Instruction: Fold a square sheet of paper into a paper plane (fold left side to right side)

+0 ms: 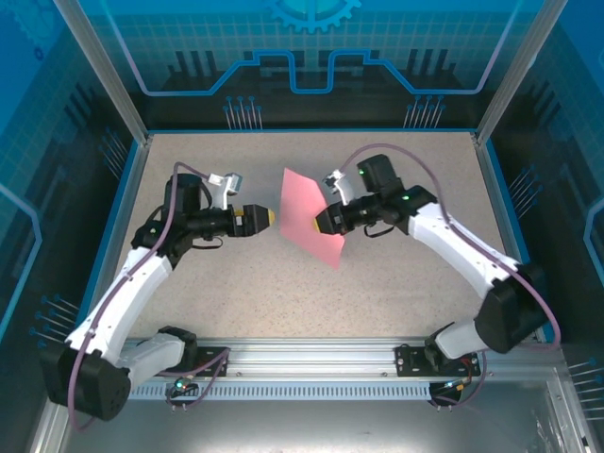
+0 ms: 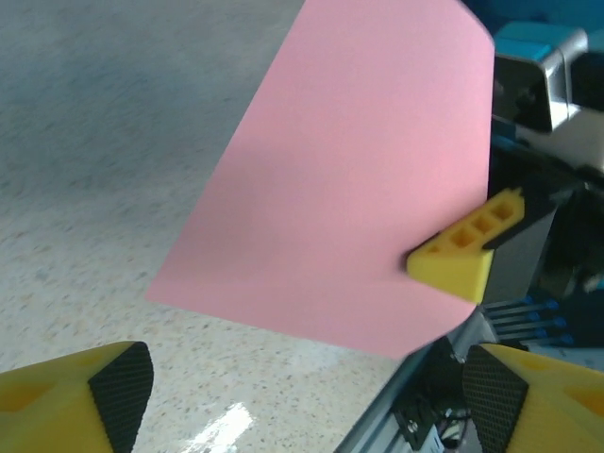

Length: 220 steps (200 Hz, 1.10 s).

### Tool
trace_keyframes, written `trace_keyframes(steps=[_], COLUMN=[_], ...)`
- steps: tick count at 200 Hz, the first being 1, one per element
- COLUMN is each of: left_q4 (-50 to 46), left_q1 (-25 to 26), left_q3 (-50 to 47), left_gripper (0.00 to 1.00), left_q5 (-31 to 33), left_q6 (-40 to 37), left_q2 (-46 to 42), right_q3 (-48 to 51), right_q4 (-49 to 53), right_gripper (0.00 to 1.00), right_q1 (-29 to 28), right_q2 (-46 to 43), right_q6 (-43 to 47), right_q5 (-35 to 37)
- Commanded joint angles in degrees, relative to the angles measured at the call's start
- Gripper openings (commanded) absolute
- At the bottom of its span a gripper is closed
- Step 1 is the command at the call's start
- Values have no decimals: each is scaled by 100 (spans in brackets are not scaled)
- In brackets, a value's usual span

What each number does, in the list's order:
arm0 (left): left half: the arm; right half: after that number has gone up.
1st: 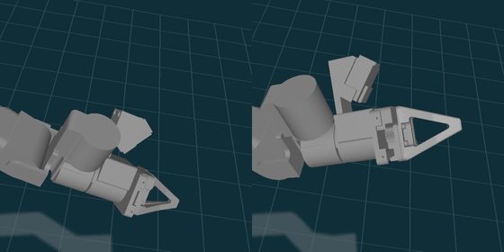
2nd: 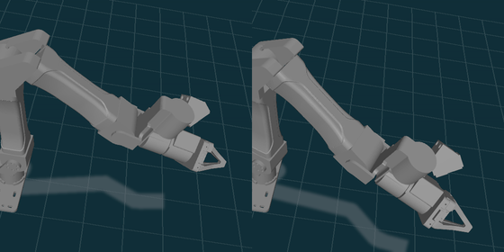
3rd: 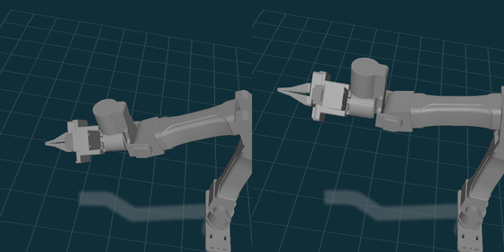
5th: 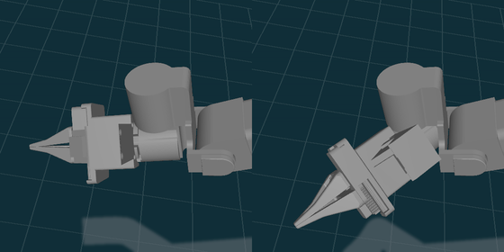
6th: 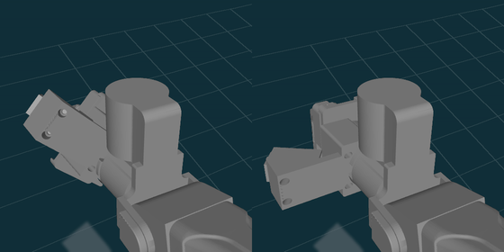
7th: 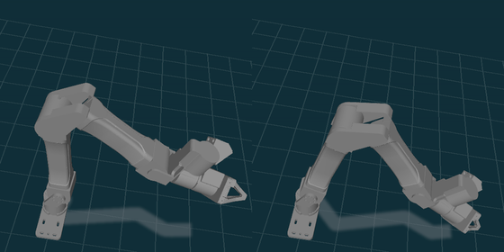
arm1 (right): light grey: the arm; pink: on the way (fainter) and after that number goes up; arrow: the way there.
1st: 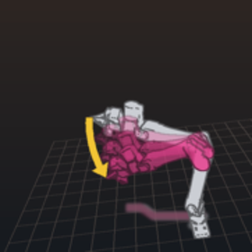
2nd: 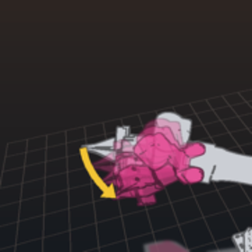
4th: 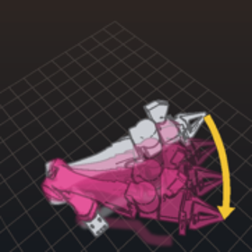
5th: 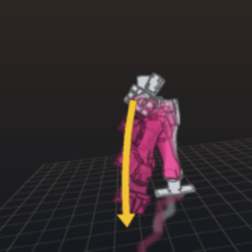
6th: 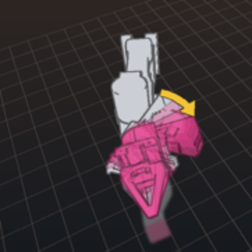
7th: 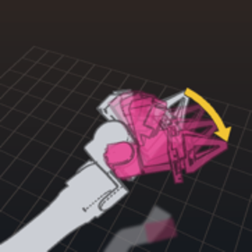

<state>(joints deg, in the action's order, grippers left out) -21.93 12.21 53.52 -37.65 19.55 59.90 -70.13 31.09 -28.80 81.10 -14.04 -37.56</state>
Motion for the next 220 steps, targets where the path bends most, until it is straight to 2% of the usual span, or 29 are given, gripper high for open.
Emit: trace_keyframes(steps=[1, 34, 63, 95, 109, 118, 128, 163, 180, 193, 203, 220], left_q4=[356, 587, 838, 1229, 1424, 1550, 1595, 1446, 1326, 1299, 1265, 1196], left_q1=[-34, -35, -25, -5, 38, 81, 135, 203, 203, 205, 203, 203], left_q3=[67, 115, 123, 98, 54, 47, 49, 56, 30, -24, -83, -250], left_gripper=[90, 91, 91, 91, 88, 84, 75, 30, 14, 8, 7, 5], left_q5=[-859, -1182, -1521, -1902, -2064, -2182, -2237, -2144, -2059, -1972, -1829, -1494], left_q6=[-239, -241, -171, -42, 41, 93, 99, -29, -115, -111, -101, -42], left_q2=[-75, 16, 150, 196, 213, 208, 215, 229, 254, 306, 355, 494], right_q3=[-222, -612, -728, -805, -831, -844, -853, -842, -784, -724, -706, -641], right_q4=[687, 1202, 1195, 1241, 1241, 1259, 1276, 1346, 1367, 1405, 1481, 1631], right_gripper=[22, 22, 22, 23, 23, 24, 24, 26, 29, 37, 49, 63], right_q1=[86, 87, 84, 67, 59, 64, 58, 151, 266, 360, 428, 519], right_q2=[-233, -309, -320, -293, -269, -244, -223, -228, -275, -310, -347, -392], right_q6=[524, 857, 884, 955, 948, 960, 971, 980, 933, 896, 856, 781], right_q5=[-1151, -1825, -2258, -2479, -2503, -2462, -2397, -2038, -1762, -1411, -990, 144])
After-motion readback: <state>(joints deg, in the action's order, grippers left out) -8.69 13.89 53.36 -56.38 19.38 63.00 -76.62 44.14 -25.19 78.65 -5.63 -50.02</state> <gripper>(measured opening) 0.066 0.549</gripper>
